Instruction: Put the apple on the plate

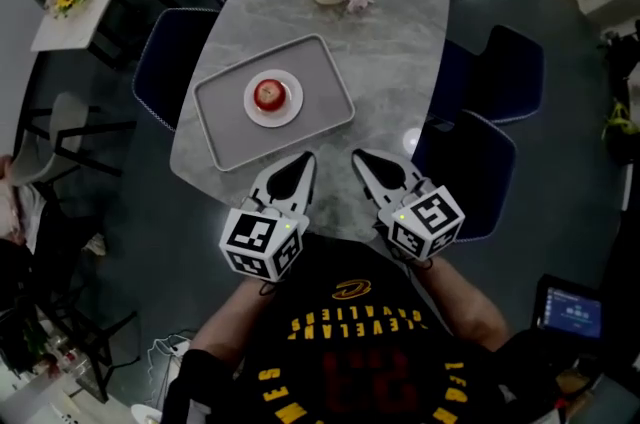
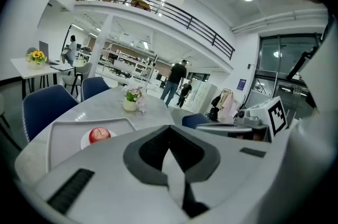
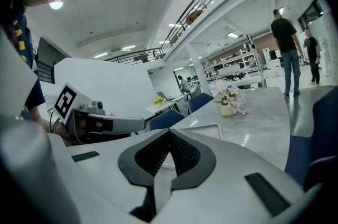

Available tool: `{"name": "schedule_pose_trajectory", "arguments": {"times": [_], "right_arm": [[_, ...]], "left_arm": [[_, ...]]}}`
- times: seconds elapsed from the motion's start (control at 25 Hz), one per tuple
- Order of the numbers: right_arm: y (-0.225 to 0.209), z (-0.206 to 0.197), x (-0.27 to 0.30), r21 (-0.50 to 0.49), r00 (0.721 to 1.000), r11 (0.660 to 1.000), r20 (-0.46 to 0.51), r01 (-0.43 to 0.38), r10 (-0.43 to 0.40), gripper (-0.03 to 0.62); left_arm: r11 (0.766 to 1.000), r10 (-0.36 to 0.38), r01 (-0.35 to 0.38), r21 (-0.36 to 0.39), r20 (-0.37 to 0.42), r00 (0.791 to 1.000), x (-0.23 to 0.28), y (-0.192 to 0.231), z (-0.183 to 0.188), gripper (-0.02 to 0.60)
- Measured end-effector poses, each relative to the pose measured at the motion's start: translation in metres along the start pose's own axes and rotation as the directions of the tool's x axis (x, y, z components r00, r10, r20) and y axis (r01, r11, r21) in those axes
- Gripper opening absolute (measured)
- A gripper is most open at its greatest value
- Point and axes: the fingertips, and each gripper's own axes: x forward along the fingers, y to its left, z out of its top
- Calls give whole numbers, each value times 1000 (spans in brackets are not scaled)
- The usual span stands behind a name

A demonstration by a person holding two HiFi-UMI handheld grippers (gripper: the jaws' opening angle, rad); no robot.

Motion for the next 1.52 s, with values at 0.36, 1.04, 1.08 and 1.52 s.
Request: {"name": "schedule_pose_trajectory", "arguments": {"times": [0.36,1.04,1.08,1.52], "right_arm": [[20,23,-66,-87,993,996,116,17,-7,6],[38,20,-110,-198,986,980,158,-28,60,6],[38,21,-111,-201,985,979,162,-27,61,6],[43,26,-121,-218,986,976,162,-12,48,6]], "left_arm": [[995,34,-42,87,86,996,-11,-77,11,0],[966,62,-109,236,200,978,-30,-128,7,0],[963,63,-113,246,204,977,-30,-129,8,0],[951,71,-131,280,215,974,-36,-140,7,0]]}}
